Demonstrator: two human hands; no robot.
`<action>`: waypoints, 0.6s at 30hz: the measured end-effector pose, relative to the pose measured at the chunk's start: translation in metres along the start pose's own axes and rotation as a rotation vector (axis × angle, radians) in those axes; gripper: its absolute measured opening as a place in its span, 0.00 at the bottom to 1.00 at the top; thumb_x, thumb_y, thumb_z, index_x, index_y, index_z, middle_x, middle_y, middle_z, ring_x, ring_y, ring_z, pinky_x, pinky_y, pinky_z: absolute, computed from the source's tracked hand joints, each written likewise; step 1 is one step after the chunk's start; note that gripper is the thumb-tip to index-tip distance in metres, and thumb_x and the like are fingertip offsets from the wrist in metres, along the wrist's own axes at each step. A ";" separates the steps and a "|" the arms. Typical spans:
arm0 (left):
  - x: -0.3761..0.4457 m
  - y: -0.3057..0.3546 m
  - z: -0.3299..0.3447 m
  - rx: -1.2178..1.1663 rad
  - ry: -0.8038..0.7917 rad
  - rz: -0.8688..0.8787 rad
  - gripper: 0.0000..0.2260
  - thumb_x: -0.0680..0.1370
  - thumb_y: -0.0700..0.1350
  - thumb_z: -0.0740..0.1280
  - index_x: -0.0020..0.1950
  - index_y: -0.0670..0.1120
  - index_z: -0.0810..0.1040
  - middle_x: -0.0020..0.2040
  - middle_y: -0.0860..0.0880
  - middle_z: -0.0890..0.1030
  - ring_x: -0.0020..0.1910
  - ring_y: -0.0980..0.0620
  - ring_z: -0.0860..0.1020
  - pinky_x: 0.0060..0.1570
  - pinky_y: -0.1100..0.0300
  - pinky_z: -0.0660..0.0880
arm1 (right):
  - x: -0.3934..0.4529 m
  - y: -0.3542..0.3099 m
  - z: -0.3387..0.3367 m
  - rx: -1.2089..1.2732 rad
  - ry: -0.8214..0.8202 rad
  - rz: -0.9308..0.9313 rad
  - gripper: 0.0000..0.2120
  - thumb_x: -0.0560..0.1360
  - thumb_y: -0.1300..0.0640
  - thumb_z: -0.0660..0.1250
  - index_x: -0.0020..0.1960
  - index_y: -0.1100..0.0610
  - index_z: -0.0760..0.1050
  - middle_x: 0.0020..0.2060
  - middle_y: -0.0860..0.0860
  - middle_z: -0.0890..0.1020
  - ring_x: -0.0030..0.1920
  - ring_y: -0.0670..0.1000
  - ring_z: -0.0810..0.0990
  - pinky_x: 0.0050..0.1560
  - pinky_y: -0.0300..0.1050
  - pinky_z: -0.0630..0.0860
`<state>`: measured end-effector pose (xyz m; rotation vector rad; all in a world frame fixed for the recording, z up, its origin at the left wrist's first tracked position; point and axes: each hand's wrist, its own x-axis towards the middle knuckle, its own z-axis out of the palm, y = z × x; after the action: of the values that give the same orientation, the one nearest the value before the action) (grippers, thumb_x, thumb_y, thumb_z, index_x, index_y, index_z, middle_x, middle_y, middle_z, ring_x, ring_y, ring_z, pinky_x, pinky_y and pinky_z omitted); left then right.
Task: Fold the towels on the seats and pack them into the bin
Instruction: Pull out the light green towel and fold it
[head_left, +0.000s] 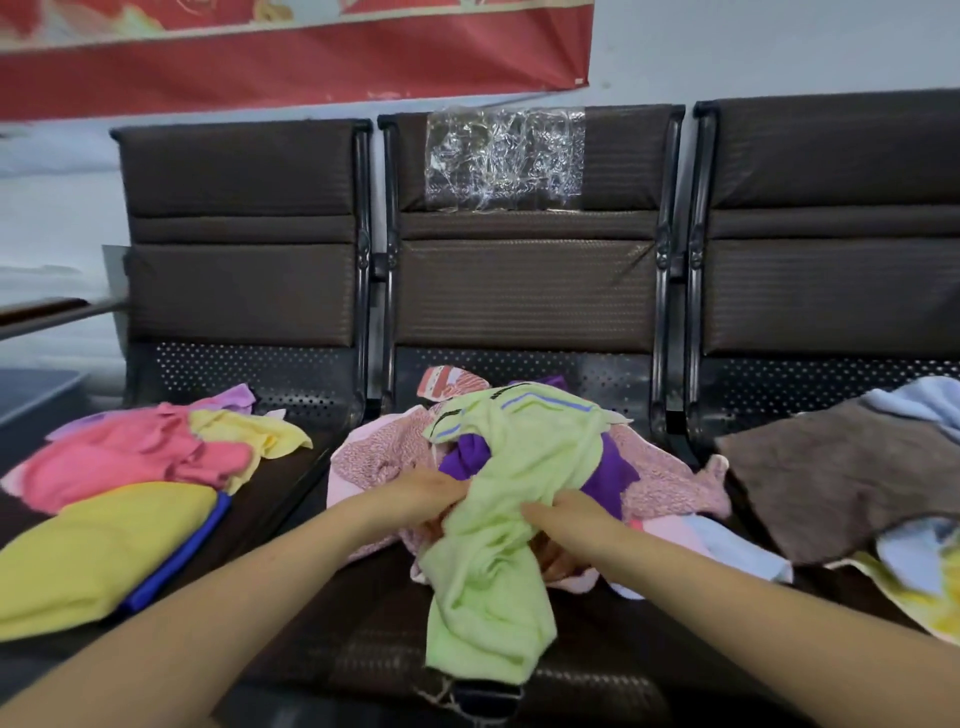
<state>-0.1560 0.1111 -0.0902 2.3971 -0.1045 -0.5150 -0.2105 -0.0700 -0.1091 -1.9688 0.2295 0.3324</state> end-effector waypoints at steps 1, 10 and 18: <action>-0.004 0.000 -0.001 -0.017 0.011 0.073 0.18 0.80 0.54 0.61 0.34 0.46 0.72 0.32 0.47 0.73 0.35 0.49 0.70 0.31 0.63 0.66 | 0.001 -0.003 -0.003 0.061 0.011 -0.045 0.10 0.80 0.57 0.61 0.43 0.61 0.75 0.33 0.55 0.78 0.25 0.47 0.77 0.22 0.37 0.72; 0.004 0.029 0.007 -0.577 0.001 0.147 0.09 0.80 0.41 0.60 0.46 0.44 0.80 0.43 0.48 0.81 0.44 0.53 0.78 0.50 0.54 0.78 | 0.005 -0.014 -0.103 0.878 0.482 -0.138 0.09 0.81 0.57 0.59 0.44 0.57 0.74 0.43 0.57 0.77 0.39 0.52 0.76 0.39 0.45 0.74; 0.030 0.045 0.052 -0.387 -0.048 -0.038 0.14 0.80 0.52 0.59 0.47 0.41 0.74 0.39 0.46 0.77 0.34 0.49 0.76 0.34 0.59 0.76 | 0.011 0.061 -0.169 0.673 0.649 0.201 0.17 0.82 0.53 0.56 0.66 0.61 0.72 0.58 0.60 0.78 0.56 0.59 0.79 0.54 0.50 0.76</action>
<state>-0.1458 0.0385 -0.1076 2.0129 0.0194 -0.5556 -0.1971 -0.2492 -0.0996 -1.3248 0.8419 -0.2530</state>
